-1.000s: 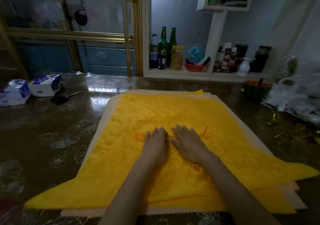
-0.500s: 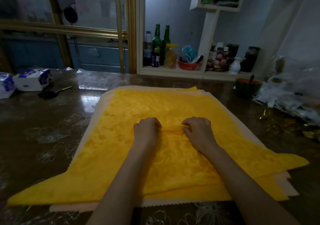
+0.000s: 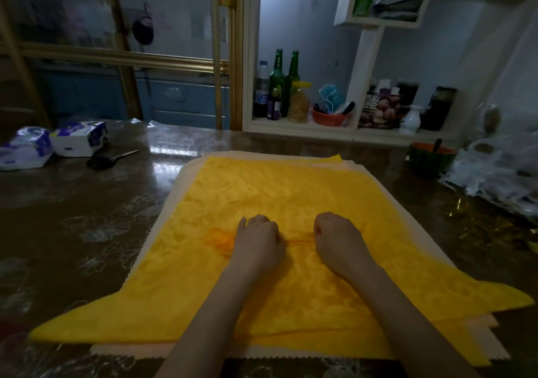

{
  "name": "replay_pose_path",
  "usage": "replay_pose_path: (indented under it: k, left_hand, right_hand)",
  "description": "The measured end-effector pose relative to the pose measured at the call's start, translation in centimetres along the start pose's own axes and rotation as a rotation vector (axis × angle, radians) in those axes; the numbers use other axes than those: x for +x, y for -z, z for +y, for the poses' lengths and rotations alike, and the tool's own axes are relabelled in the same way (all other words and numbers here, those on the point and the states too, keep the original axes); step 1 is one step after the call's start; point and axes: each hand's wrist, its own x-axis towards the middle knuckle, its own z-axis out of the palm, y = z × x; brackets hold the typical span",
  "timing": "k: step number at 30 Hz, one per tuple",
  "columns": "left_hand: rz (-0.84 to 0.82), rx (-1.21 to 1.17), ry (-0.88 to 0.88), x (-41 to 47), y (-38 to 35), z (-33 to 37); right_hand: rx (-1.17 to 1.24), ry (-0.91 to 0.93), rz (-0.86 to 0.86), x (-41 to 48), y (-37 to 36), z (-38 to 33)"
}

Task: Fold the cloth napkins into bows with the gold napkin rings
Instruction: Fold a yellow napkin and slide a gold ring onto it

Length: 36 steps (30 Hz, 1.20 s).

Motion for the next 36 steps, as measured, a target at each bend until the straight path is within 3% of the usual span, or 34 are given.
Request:
replay_pose_path:
  k: [2,5,10,14,18,23,28,32,36]
  left_hand:
    - [0.011,-0.052,-0.003,0.4,0.4,0.0]
    - [-0.019,-0.148,0.02,0.4,-0.1,-0.3]
    - [-0.026,-0.22,0.041,0.2,-0.6,-0.7]
    - [-0.01,-0.288,0.076,0.1,-0.8,-1.4]
    - [0.051,-0.353,0.073,0.4,-0.9,-2.2]
    - [0.028,-0.153,0.028,1.0,-0.6,-2.5]
    - [0.013,-0.002,-0.003,0.3,0.0,-2.3]
    - [-0.055,0.04,0.025,-0.5,1.7,-0.9]
    - [-0.083,0.134,0.038,-1.0,1.4,0.2]
  right_hand:
    - [0.02,0.111,-0.037,0.4,-0.5,-0.8]
    - [0.054,0.22,-0.263,0.7,-2.1,-1.5]
    - [0.073,0.115,-0.397,0.5,-3.0,0.3]
    - [0.132,-0.004,-0.349,0.1,-2.7,2.2]
    - [0.288,-0.031,-0.149,-0.1,-2.4,2.3]
    - [0.39,-0.021,-0.036,-0.5,-1.4,2.4]
    - [0.328,-0.016,0.046,-0.7,-1.1,2.2]
    - [0.24,0.033,-0.026,-1.1,-0.3,1.9]
    - [0.171,-0.033,-0.105,-1.4,-0.1,1.0]
